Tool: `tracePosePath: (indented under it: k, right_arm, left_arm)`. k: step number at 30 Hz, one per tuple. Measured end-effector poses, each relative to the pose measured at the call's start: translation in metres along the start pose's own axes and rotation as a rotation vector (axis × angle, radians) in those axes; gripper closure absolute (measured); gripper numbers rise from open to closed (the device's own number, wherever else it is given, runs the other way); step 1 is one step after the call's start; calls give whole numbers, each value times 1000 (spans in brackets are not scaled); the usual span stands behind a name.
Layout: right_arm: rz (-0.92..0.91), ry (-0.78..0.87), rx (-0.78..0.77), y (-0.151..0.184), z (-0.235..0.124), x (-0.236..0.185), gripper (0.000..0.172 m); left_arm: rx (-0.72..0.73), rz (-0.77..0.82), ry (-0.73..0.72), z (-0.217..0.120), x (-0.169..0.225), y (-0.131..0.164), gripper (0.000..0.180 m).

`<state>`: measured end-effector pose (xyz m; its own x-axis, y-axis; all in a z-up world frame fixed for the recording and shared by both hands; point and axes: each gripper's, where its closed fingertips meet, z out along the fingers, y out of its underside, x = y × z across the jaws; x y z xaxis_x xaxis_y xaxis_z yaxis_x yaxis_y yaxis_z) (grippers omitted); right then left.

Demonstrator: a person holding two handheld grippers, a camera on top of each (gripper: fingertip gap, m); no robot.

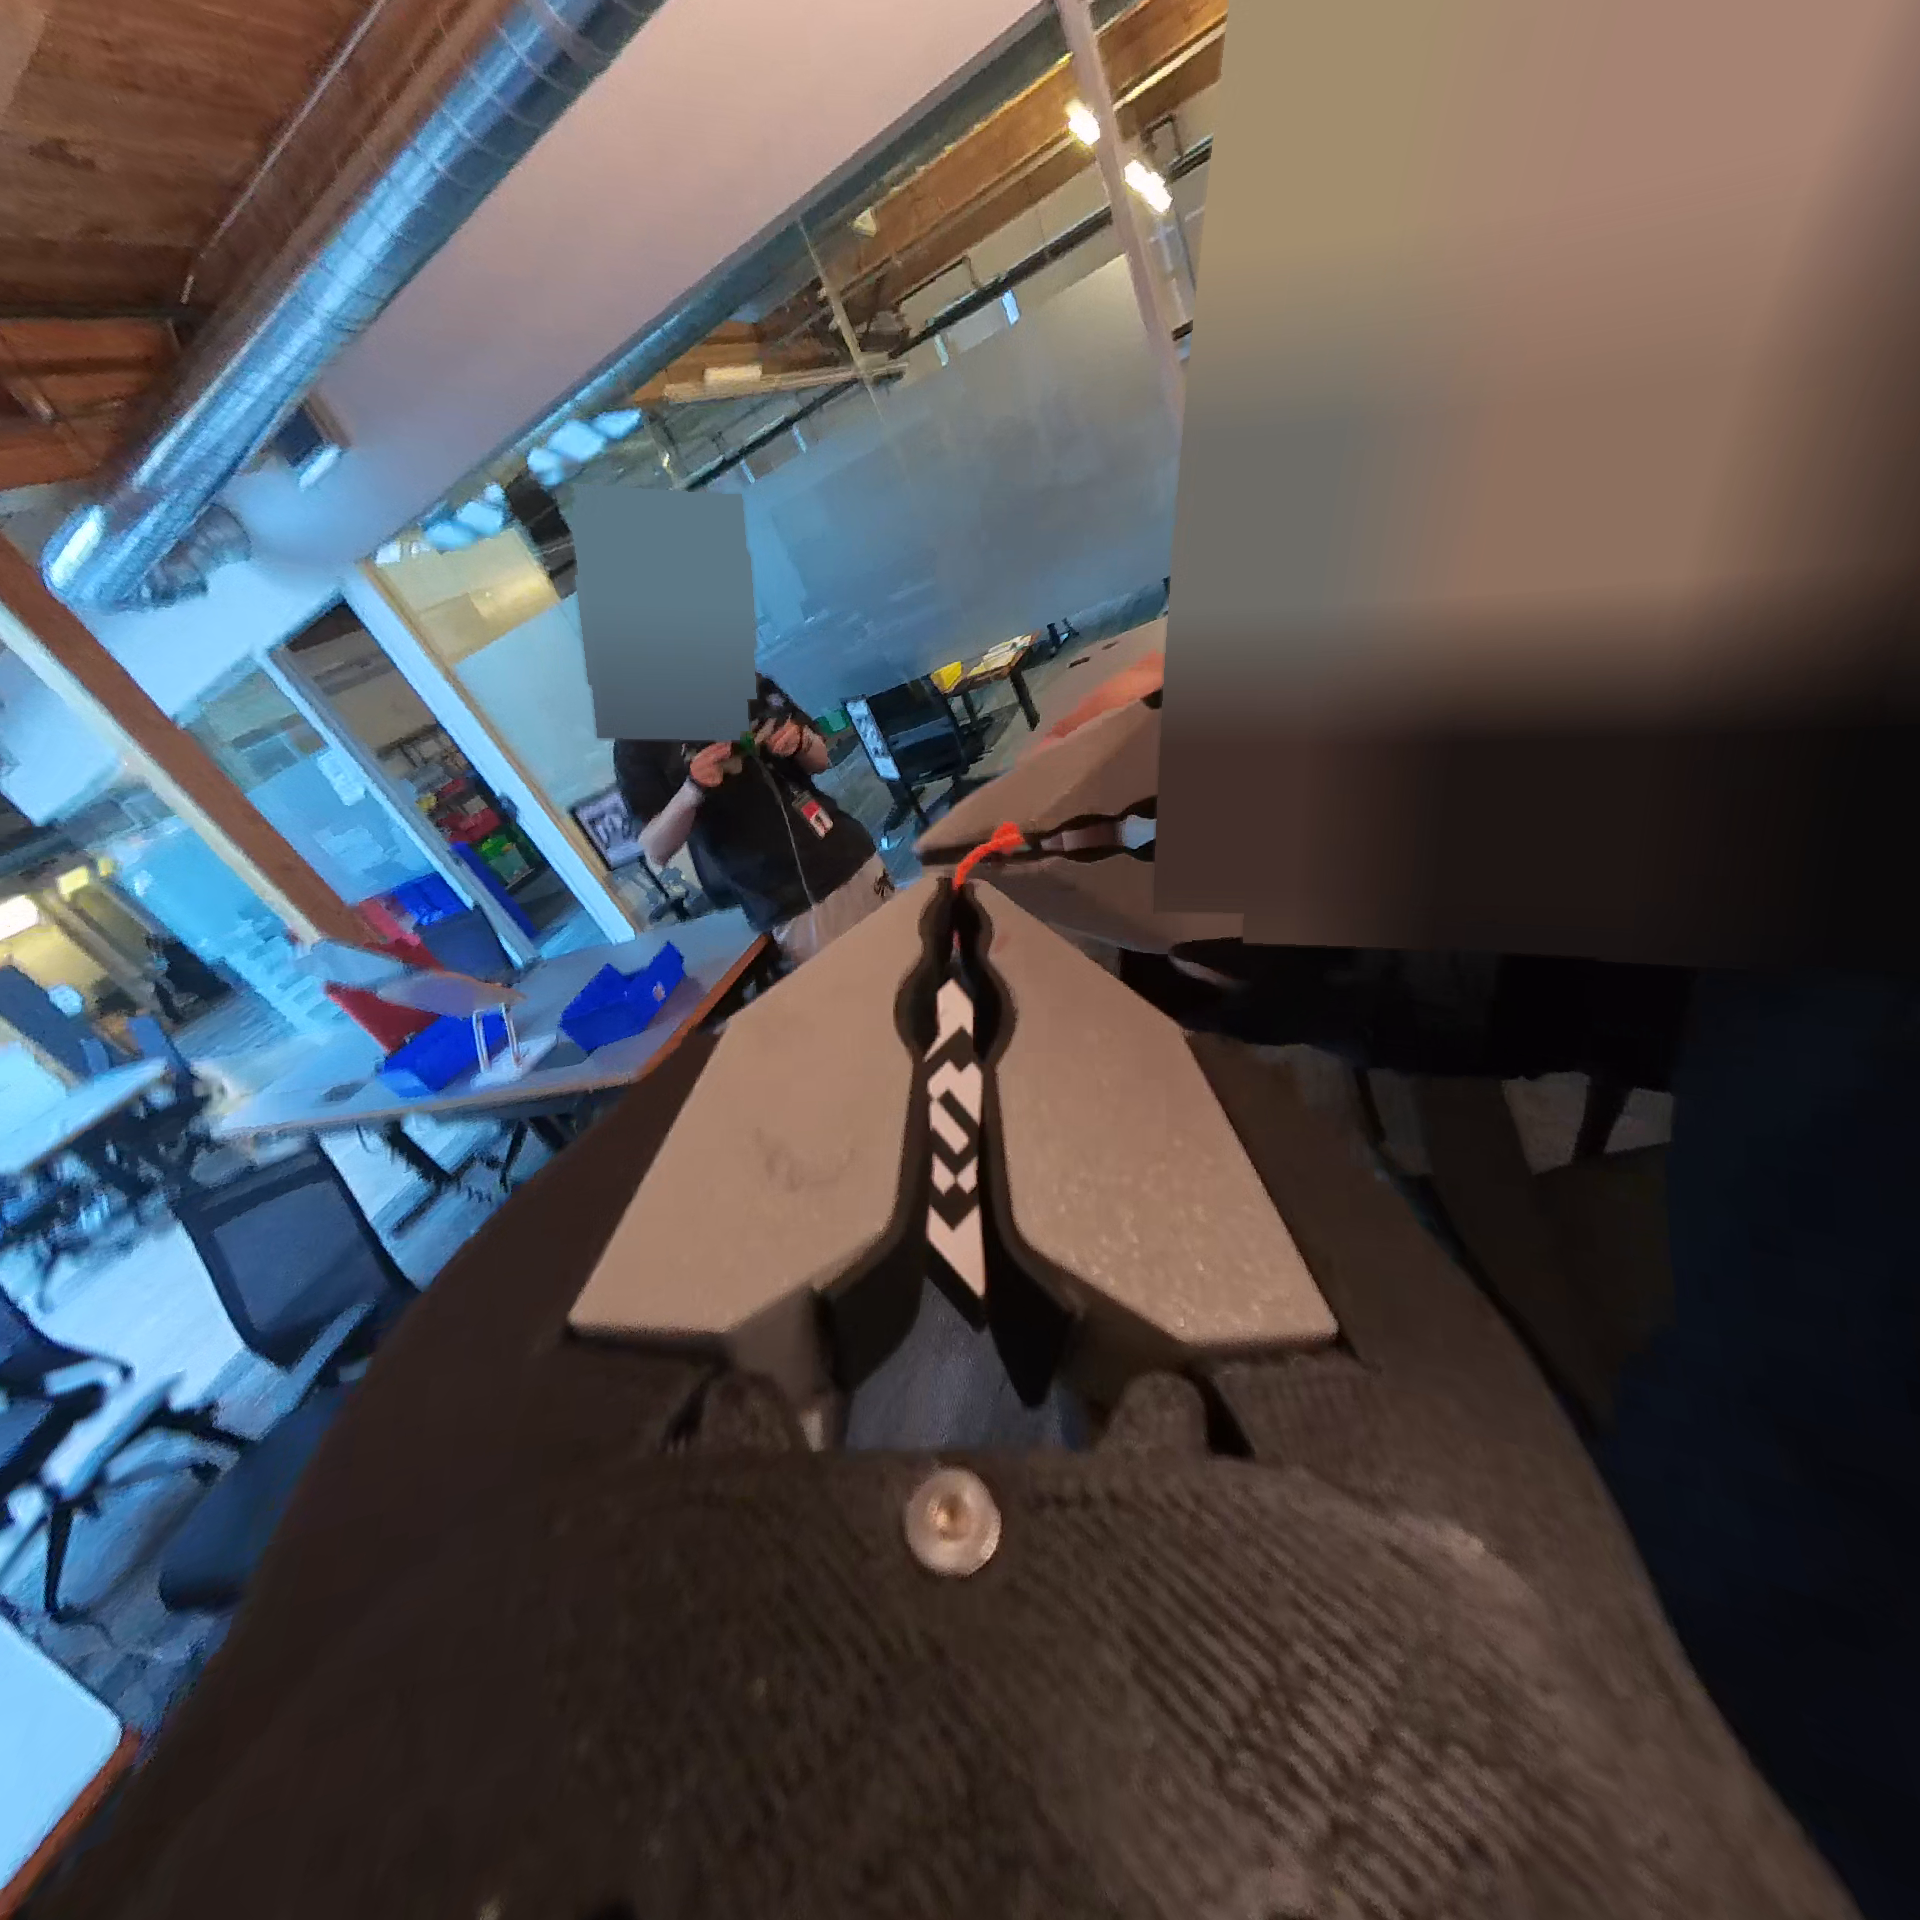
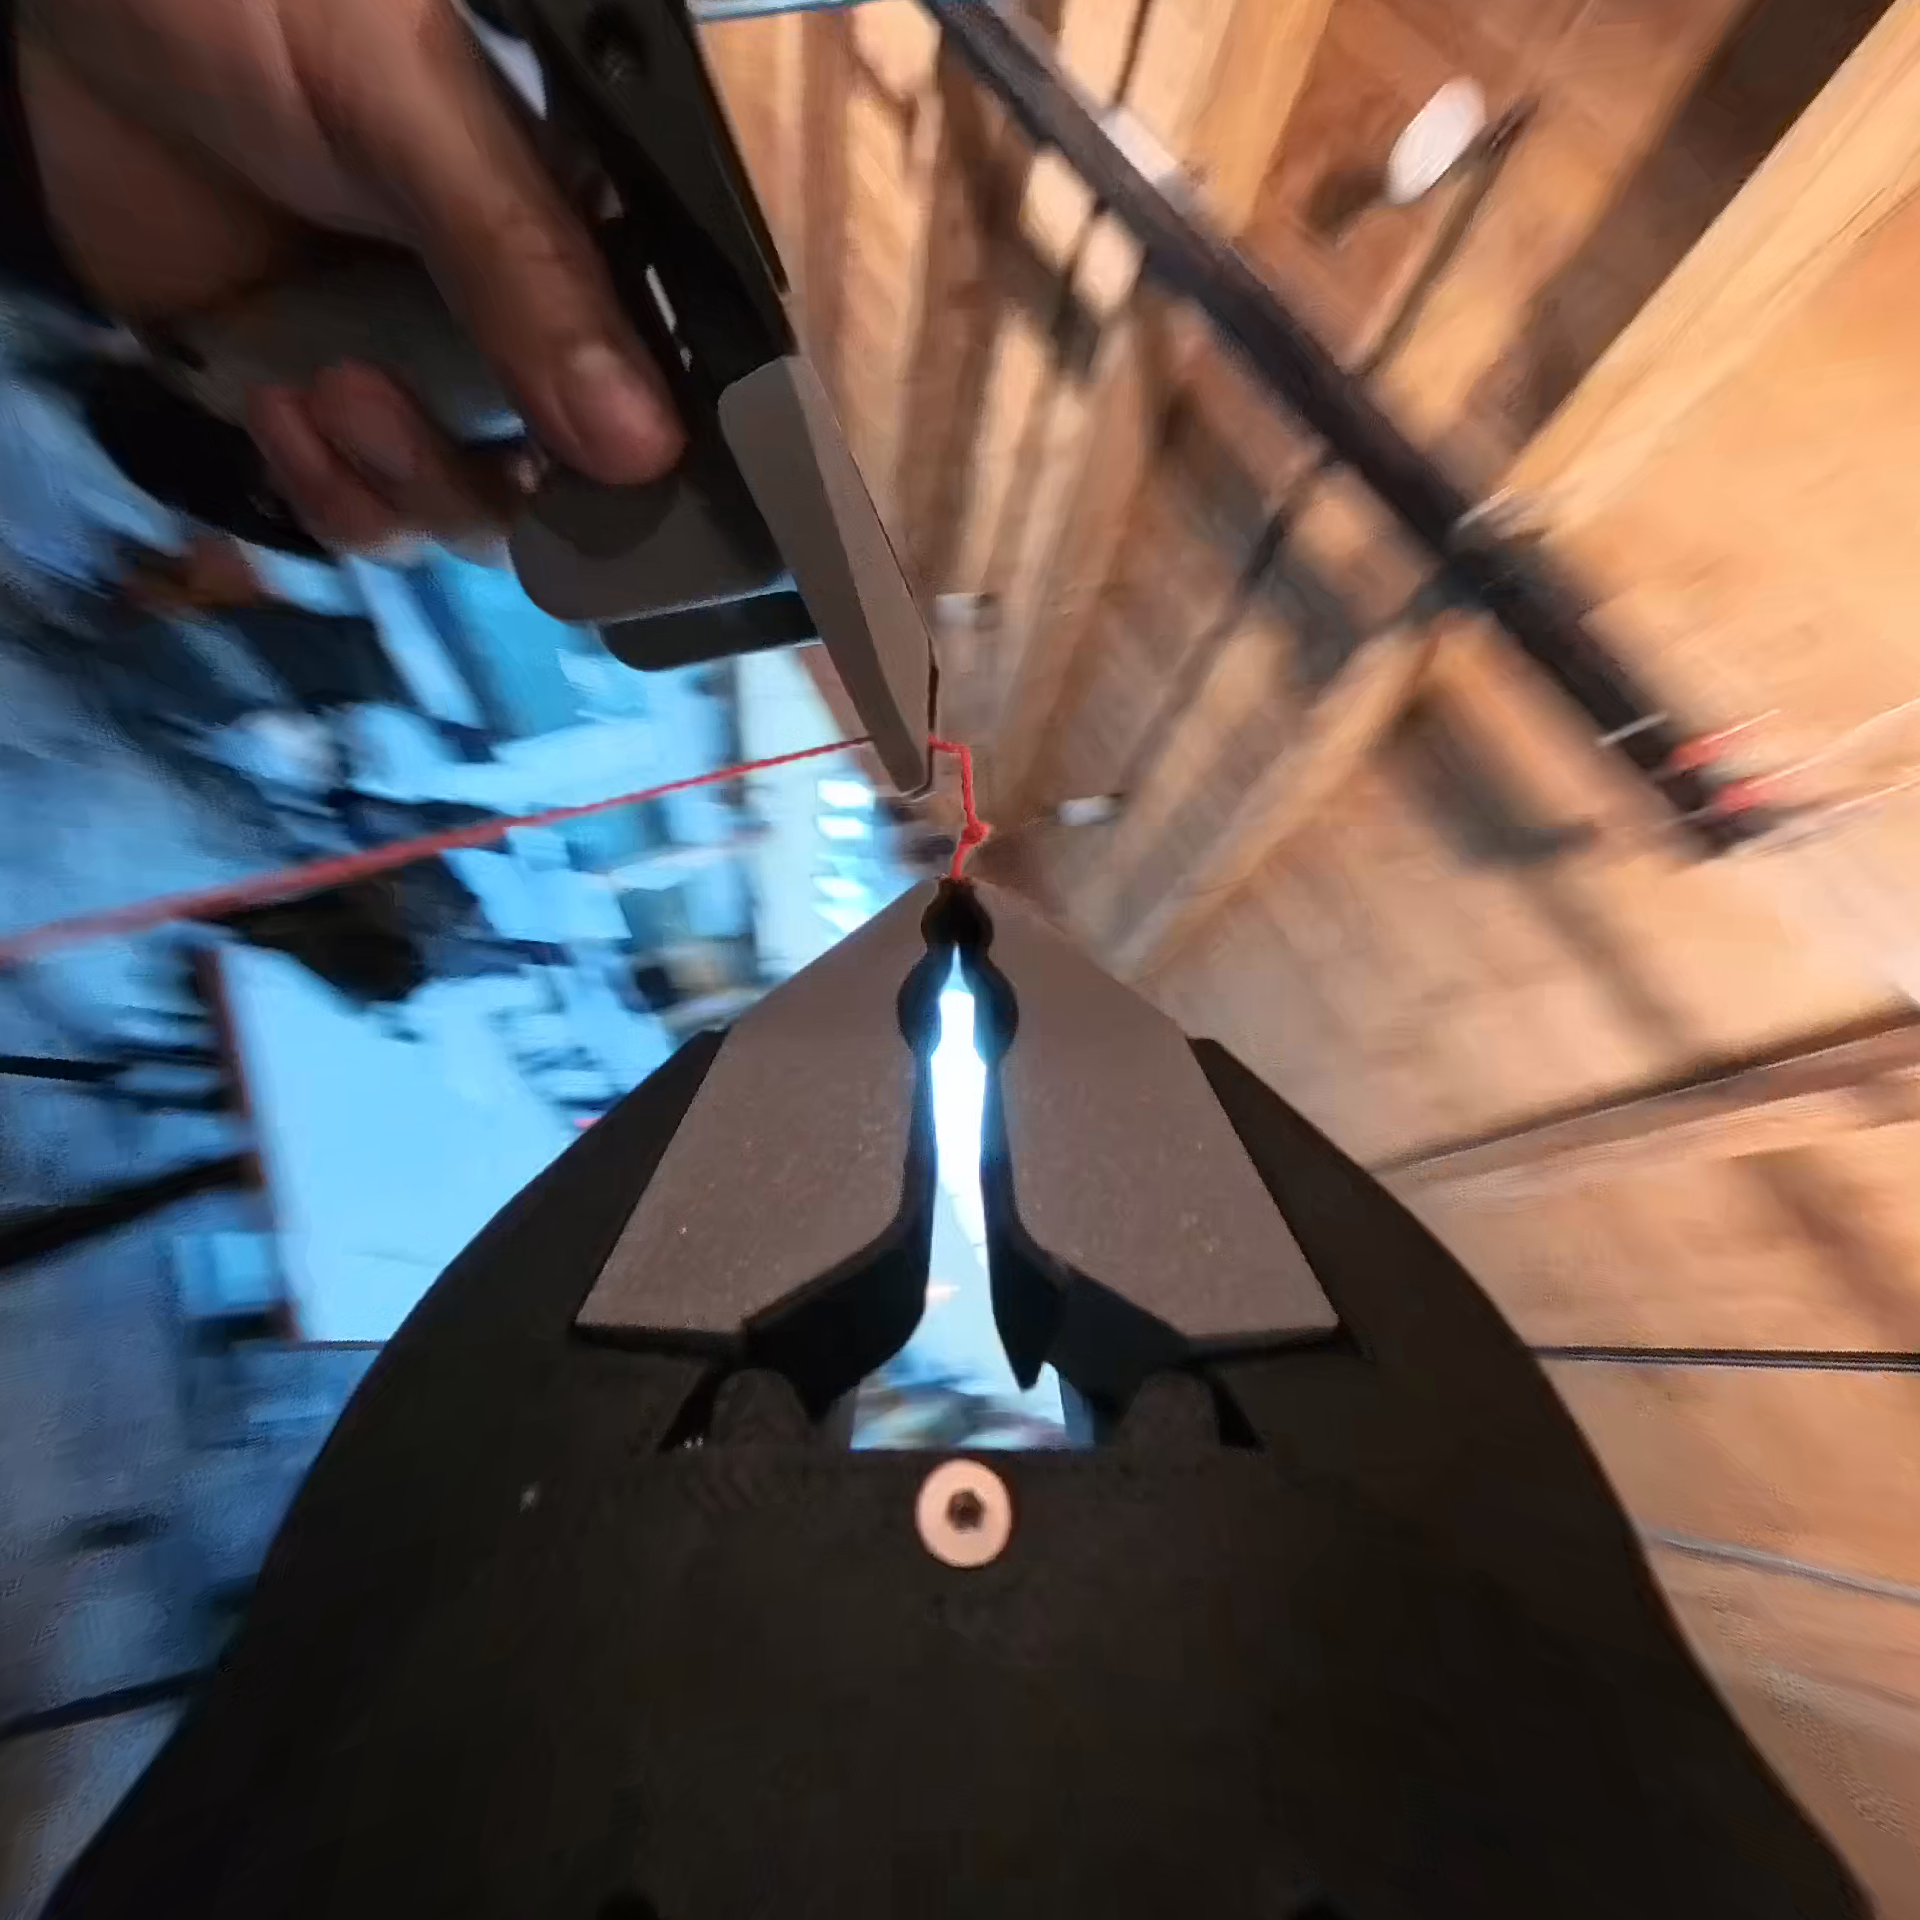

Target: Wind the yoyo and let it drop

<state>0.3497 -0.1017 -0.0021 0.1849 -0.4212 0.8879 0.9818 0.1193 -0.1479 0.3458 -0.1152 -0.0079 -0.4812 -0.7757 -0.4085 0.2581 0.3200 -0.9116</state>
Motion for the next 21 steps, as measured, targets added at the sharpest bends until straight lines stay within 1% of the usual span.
tracePosePath:
  k: [2, 5, 7, 9, 11, 12, 13, 14, 15, 17, 19, 21]
  right_arm:
    - [132, -107, -33, 12, 6, -16, 172]
    - [358, -285, -142, 42, 10, -49, 172]
    - [490, -334, -232, 70, 6, -64, 172]
    - [593, -346, -354, 106, -6, -75, 170]
    - [709, -365, -469, 141, -23, -88, 164]
    - [786, -390, -507, 153, -32, -96, 161]
    - [878, -432, -525, 159, -39, -106, 157]
    - [982, -483, -508, 156, -44, -115, 152]
    - [1092, -532, -456, 146, -46, -122, 147]
    - [1287, -612, -324, 118, -44, -133, 139]
    - [1380, -671, -282, 102, -39, -149, 132]
    - [1400, -720, -296, 97, -32, -167, 126]
  left_arm:
    - [-38, -60, -16, 2, -12, 12, 180]
    - [-102, -178, -30, 10, -39, 37, 180]
    - [-144, -245, -50, 14, -61, 55, 180]
    - [-118, -323, -44, 13, -75, 58, 180]
    - [-77, -365, -47, 10, -87, 54, 180]
    - [-63, -369, -49, 8, -90, 50, 180]
    - [-56, -366, -49, 8, -93, 48, 180]
    - [-52, -358, -46, 10, -93, 45, 180]
    - [-50, -347, -40, 12, -92, 43, 180]
    - [-55, -337, -19, 21, -88, 40, 180]
    - [-63, -334, 3, 29, -84, 41, 180]
    - [-70, -336, 19, 36, -82, 42, 180]
